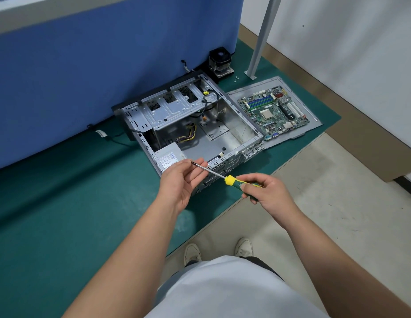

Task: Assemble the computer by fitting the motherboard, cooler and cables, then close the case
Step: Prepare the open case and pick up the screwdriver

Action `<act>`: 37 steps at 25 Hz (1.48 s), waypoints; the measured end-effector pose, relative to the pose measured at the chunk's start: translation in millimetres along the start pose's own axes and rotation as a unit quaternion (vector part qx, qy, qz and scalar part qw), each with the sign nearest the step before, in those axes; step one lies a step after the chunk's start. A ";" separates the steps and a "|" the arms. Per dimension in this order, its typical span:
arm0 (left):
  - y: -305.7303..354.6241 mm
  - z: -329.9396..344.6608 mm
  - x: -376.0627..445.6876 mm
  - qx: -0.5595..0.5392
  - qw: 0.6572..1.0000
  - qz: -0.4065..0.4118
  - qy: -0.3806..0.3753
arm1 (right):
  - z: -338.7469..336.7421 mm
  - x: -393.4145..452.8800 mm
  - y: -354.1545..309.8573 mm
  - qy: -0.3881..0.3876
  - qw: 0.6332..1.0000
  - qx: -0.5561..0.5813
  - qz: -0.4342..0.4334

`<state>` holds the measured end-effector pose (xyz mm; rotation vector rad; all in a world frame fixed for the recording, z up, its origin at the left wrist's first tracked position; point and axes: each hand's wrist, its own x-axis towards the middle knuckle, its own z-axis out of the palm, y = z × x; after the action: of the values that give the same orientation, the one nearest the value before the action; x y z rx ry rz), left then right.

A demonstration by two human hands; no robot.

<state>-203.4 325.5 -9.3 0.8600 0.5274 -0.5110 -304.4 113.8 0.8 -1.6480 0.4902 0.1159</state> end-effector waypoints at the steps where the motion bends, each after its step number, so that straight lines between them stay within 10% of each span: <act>1: 1.9 -1.8 0.4 0.017 1.000 -0.009 0.002 | -0.5 -1.4 -0.1 0.006 1.000 -0.013 -0.003; 37: -49.3 -44.2 -24.8 0.024 0.980 -0.059 0.186 | 74.2 -53.5 70.6 -0.176 0.960 0.012 0.217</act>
<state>-262.4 339.2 -45.9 0.9801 0.9169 -0.4735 -364.1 194.6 -56.3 -1.4314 0.5673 0.7139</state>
